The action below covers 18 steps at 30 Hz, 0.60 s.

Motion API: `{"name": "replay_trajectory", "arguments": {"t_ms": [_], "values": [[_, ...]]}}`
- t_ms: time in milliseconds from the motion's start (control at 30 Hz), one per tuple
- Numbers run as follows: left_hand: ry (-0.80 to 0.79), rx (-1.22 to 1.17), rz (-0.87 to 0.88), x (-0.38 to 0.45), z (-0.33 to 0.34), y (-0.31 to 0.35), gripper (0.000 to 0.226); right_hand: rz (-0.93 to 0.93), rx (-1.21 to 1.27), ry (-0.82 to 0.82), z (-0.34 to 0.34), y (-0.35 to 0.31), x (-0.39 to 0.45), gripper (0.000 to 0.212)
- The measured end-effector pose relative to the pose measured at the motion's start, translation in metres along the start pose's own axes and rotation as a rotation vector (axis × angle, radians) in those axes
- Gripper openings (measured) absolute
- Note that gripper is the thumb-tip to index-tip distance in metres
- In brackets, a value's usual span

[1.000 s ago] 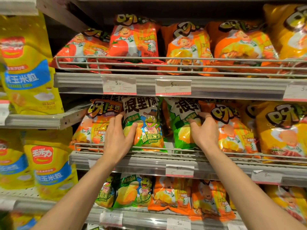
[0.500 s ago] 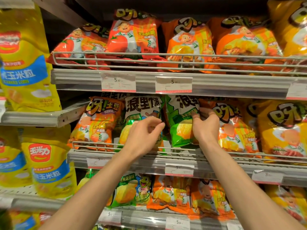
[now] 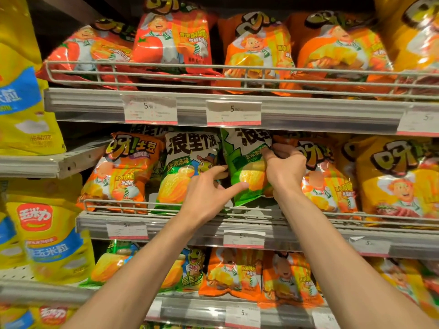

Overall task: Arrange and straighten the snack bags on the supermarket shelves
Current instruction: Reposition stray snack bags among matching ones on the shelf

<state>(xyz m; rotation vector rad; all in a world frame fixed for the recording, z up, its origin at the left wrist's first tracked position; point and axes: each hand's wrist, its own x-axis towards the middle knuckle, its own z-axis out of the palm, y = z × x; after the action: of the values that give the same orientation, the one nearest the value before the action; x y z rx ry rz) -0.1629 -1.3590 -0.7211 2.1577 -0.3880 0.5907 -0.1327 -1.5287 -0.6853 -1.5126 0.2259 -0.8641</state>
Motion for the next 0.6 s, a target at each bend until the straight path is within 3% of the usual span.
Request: {"name": "replay_trajectory", "arguments": {"t_ms": [200,367,600], "values": [[0.026,0.041,-0.032,0.002,0.007,0.003,0.085,0.045,-0.034,-0.118,-0.004,0.006,0.003,0.035],[0.055,-0.091,-0.077,0.003,0.01,0.012,0.077,-0.094,-0.148,-0.322,-0.025,0.007,-0.001,0.039],[0.085,-0.373,-0.11,0.012,-0.002,0.014,0.059,-0.072,-0.334,-0.424,-0.032,0.018,-0.008,0.088]]}}
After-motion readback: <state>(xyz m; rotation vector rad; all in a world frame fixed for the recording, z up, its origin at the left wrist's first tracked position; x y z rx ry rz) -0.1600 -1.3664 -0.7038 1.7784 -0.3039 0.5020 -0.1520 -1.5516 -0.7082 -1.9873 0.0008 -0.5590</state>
